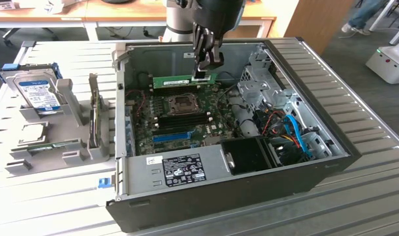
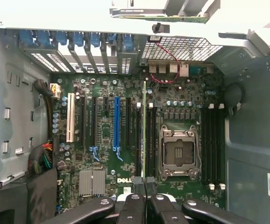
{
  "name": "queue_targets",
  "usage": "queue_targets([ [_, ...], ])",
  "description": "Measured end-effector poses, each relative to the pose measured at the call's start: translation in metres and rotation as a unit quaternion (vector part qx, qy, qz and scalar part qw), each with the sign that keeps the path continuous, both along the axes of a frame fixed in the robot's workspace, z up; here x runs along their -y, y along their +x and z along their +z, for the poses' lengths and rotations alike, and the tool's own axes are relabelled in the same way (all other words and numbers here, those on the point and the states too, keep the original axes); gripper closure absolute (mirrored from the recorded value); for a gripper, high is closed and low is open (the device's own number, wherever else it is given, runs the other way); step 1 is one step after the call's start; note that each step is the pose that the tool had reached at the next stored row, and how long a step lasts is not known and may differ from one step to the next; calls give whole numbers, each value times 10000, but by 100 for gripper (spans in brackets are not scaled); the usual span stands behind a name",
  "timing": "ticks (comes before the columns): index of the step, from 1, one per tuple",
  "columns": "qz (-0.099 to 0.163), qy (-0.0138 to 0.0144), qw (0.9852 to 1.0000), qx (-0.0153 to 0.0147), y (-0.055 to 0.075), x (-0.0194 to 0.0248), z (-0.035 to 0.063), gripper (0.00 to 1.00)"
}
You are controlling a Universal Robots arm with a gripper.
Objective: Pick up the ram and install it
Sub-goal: 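Insert the ram into the slot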
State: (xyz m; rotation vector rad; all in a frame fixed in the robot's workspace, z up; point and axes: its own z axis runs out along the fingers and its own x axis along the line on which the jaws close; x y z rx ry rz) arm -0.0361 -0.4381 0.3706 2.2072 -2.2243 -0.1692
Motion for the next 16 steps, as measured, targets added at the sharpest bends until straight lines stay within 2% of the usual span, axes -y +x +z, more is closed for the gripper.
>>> queue_targets([
  [5, 0, 1, 10000, 0, 0, -1, -7, 88],
  [16, -1, 0, 10000, 0, 0, 0, -115, 88],
])
